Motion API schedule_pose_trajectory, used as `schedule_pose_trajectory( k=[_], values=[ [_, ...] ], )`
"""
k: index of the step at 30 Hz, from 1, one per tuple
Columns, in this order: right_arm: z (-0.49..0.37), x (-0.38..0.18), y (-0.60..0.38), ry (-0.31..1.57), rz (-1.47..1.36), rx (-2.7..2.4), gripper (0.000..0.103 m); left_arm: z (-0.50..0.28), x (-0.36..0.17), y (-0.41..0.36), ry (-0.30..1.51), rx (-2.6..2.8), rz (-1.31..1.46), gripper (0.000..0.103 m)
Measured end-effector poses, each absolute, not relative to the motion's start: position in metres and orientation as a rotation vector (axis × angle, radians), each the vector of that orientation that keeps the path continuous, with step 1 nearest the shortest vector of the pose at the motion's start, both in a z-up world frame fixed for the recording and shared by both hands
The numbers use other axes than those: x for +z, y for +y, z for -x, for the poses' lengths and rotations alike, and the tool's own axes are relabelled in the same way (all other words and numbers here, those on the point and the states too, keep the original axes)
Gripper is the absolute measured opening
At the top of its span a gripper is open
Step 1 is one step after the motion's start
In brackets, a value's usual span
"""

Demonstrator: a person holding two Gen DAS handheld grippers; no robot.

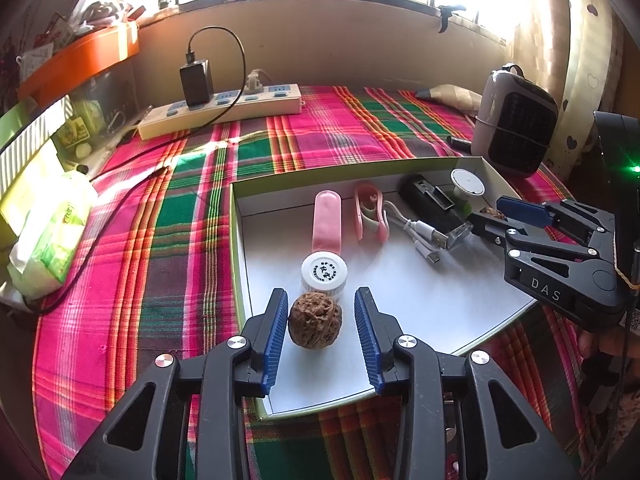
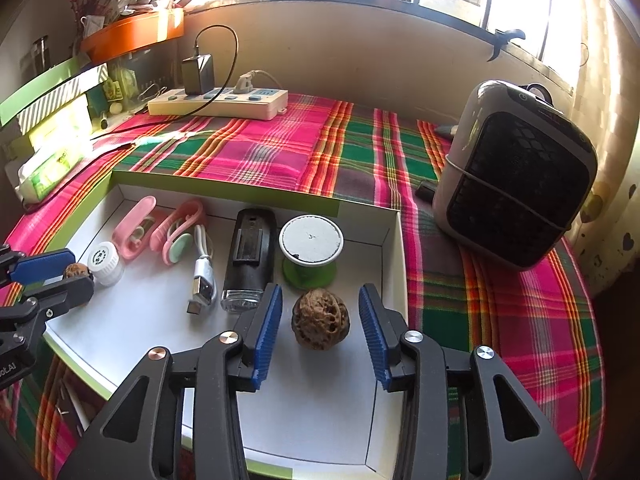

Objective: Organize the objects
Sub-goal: 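Open right gripper to release its walnut while left gripper releases its walnut, then move right gripper to the white egg while left gripper approaches the black disc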

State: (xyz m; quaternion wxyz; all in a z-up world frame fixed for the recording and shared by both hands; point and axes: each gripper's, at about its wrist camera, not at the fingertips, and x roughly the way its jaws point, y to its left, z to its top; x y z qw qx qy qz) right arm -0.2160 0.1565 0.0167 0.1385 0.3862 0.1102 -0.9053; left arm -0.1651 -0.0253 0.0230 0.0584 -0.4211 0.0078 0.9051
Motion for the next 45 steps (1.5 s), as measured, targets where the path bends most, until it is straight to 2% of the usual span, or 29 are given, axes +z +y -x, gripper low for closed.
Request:
schedule_pose_trajectory(
  k=[36, 45],
  values=[
    [0.148, 0.039, 0.158, 0.231, -1.034, -2.600, 0.043, 0.110, 0.048, -0.033, -0.050, 2.786, 1.182, 0.037],
    [0.117, 0.032, 0.152, 0.124, -1.069, -2.474, 0.043, 0.090, 0.045, -0.039, -0.091, 2.783, 1.176, 0.037]
  ],
)
